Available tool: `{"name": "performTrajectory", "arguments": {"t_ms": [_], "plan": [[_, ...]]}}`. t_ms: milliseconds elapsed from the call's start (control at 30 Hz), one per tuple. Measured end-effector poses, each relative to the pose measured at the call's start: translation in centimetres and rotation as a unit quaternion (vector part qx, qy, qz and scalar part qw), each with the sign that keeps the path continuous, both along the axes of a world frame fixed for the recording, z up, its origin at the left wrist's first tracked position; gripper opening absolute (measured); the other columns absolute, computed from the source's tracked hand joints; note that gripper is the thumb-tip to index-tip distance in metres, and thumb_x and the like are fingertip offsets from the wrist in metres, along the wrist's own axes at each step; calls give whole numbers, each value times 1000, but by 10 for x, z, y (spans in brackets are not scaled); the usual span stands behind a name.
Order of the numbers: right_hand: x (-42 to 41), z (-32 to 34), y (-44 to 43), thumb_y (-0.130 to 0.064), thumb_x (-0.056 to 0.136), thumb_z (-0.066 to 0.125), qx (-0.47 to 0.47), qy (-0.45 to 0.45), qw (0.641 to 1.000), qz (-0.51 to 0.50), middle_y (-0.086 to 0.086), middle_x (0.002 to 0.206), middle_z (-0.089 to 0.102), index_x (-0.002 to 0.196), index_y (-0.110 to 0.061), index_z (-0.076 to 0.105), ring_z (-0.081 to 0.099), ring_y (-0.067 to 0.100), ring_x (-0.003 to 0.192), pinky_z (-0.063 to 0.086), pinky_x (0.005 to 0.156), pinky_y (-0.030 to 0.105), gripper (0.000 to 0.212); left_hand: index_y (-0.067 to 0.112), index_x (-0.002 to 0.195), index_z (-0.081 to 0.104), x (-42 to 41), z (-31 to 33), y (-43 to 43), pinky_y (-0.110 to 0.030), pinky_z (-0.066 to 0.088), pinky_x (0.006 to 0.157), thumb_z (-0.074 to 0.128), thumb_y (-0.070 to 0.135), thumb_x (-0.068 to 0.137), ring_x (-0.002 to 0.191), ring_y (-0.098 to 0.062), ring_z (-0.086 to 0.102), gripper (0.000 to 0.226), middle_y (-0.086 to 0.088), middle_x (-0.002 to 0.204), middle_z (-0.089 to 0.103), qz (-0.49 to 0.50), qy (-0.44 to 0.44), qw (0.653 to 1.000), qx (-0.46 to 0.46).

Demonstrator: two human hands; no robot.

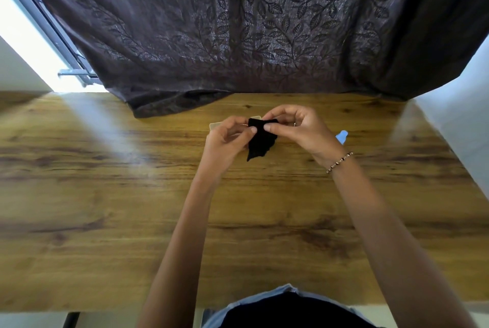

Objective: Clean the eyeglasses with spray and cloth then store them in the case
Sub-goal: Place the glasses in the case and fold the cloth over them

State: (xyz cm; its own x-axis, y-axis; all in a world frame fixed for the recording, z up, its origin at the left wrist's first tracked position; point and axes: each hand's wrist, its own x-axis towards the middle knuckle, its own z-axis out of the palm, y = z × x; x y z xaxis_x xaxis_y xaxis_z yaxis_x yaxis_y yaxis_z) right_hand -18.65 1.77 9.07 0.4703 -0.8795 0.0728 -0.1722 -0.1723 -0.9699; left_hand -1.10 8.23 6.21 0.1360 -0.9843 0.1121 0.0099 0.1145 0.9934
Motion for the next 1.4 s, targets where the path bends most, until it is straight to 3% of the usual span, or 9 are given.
{"name": "performTrajectory", "arguments": {"t_ms": [200, 400, 600, 833, 933, 1067, 1200, 1300, 1400], "plan": [[5, 1, 5, 1, 86, 63, -41, -23, 999, 8, -4, 89, 73, 89, -14, 74, 67, 7, 87, 51, 74, 18, 19, 20, 91, 64, 1, 3, 2, -24, 55, 73, 53, 3, 93, 90, -17, 68, 20, -1, 90, 70, -18, 46, 999, -15], [3, 2, 6, -13, 88, 65, -85, -3, 996, 10, 0, 97, 71, 95, -18, 75, 67, 13, 95, 53, 82, 24, 13, 26, 93, 68, 0, 4, 2, -29, 54, 83, 61, 33, 91, 96, -18, 68, 10, 4, 97, 71, -30, 87, 995, 28], [5, 1, 5, -10, 80, 74, -88, -9, 996, -21, -6, 96, 73, 96, -24, 72, 68, 7, 90, 51, 77, 16, 22, 23, 110, 64, 2, 4, -1, -23, 54, 78, 65, 9, 89, 96, -14, 69, 25, 9, 95, 71, -29, 72, 997, 9], [6, -5, 8, -14, 84, 69, -101, 13, 995, -22, -2, 80, 74, 87, -24, 72, 69, 8, 77, 53, 70, 18, 10, 19, 92, 65, 1, 2, -2, -27, 56, 73, 58, 8, 92, 92, -22, 70, 13, -4, 94, 74, -28, 80, 996, 28], [6, -5, 9, -7, 85, 67, -108, 7, 994, -3, -7, 87, 74, 89, -23, 73, 69, 7, 83, 52, 74, 17, 18, 18, 89, 65, 1, 2, -3, -33, 57, 74, 57, 6, 91, 95, -21, 70, 14, 0, 96, 71, -18, 68, 997, 30], [7, -6, 10, -4, 84, 65, -101, 2, 995, 2, -12, 91, 74, 88, -24, 74, 69, 7, 88, 53, 77, 18, 22, 21, 85, 66, 1, 3, -3, -25, 54, 70, 48, 12, 93, 91, -19, 70, 21, 3, 93, 72, -28, 91, 994, 60], [6, -5, 10, -9, 83, 68, -103, 7, 995, -3, -12, 90, 74, 90, -22, 75, 69, 5, 89, 53, 76, 17, 16, 23, 93, 64, 3, 2, -2, -30, 54, 79, 56, 29, 94, 97, -19, 69, 10, 0, 99, 73, -29, 87, 994, 66], [7, -6, 8, -11, 82, 72, -111, 4, 994, -18, -5, 93, 74, 93, -21, 73, 69, 9, 90, 56, 78, 24, 15, 21, 106, 59, 2, 1, -2, -27, 57, 78, 59, 18, 94, 95, -17, 69, 12, 2, 90, 74, -40, 84, 995, 40], [9, -7, 7, -12, 80, 74, -104, 4, 994, -37, -3, 95, 72, 97, -24, 70, 68, 8, 89, 55, 77, 21, 21, 19, 114, 58, 2, 1, -3, -23, 56, 75, 59, 15, 94, 94, -13, 69, 20, 6, 86, 73, -31, 79, 996, 42]]}}
